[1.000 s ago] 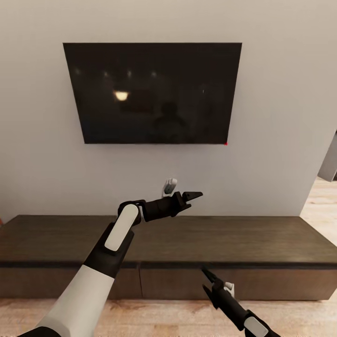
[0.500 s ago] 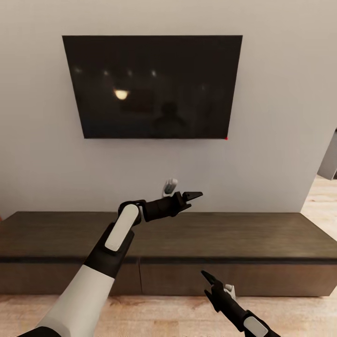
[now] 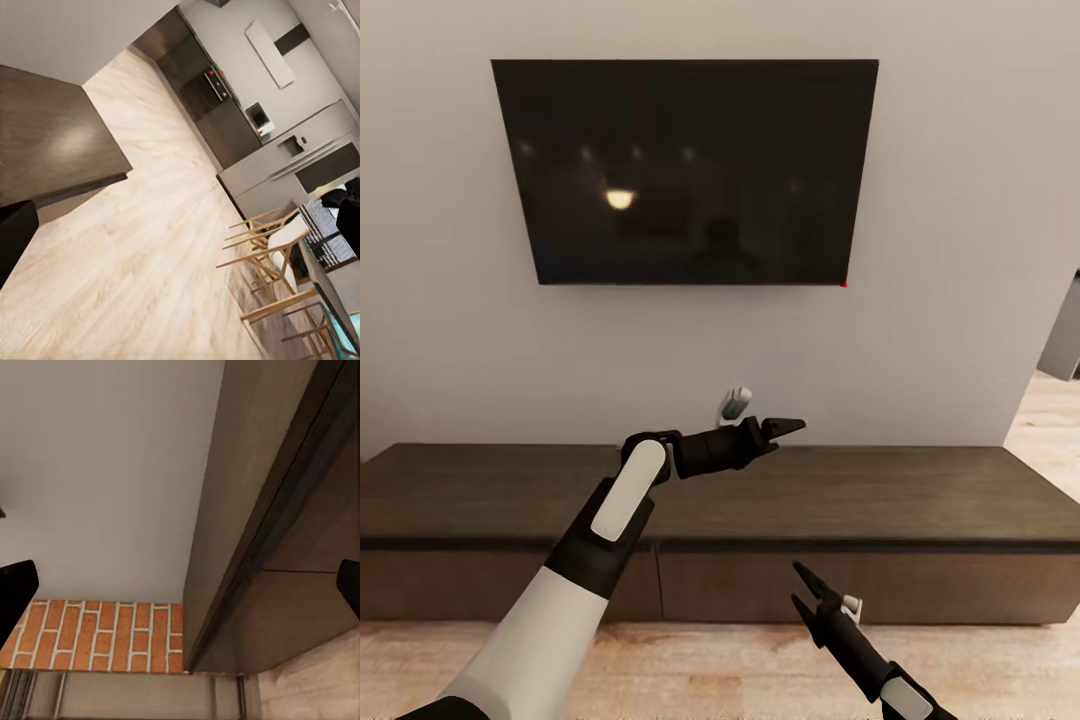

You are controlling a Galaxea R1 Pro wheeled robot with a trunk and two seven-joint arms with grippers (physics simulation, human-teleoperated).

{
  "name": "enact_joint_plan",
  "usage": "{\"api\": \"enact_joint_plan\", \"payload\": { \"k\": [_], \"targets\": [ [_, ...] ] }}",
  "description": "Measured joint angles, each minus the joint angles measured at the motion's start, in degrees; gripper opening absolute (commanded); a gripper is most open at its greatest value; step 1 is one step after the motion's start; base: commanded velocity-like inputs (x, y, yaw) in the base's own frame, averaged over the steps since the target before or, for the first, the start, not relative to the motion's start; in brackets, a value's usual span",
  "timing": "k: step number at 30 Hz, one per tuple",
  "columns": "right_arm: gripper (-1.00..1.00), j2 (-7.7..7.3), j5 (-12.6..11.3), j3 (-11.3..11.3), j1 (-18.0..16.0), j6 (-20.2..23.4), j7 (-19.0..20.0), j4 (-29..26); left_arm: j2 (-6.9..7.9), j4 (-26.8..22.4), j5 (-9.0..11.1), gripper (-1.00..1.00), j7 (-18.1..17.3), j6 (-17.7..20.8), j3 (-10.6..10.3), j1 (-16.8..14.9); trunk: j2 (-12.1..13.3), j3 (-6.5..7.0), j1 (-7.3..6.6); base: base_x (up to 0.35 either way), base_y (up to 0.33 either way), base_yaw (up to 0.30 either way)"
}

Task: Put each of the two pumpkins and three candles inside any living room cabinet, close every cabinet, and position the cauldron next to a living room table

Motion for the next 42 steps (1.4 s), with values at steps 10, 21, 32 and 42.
{"api": "enact_joint_plan", "payload": {
  "k": [10, 21, 32, 42],
  "targets": [
    [1.0, -0.07, 0.39, 0.0, 0.0, -0.29, 0.44, -0.12, 0.08, -0.02, 0.02, 1.0, 0.0, 0.0, -0.05, 0.0, -3.22, -1.44, 1.76, 0.0, 0.0, 0.0],
    [1.0, -0.01, 0.13, 0.07, 0.01, -5.68, 0.47, -0.06, 0.09, -0.01, 0.1, 1.0, -0.08, -0.06, -0.05, 0.0, -3.22, -1.44, 1.76, 0.0, 0.0, 0.0],
    [1.0, 0.0, -0.02, 0.01, 0.02, -8.31, 0.43, 0.21, 0.09, 0.0, 0.11, 1.0, -0.05, -0.16, -0.05, 0.0, -3.23, -1.44, 1.74, 0.095, 0.0, 0.0],
    [1.0, 0.0, -1.65, -0.51, 0.02, -8.33, -5.22, 0.45, 0.09, 0.0, 0.04, 1.0, 0.0, -0.18, -0.05, 0.0, -3.22, -1.44, 1.75, 0.24, 0.0, 0.0]
  ]
}}
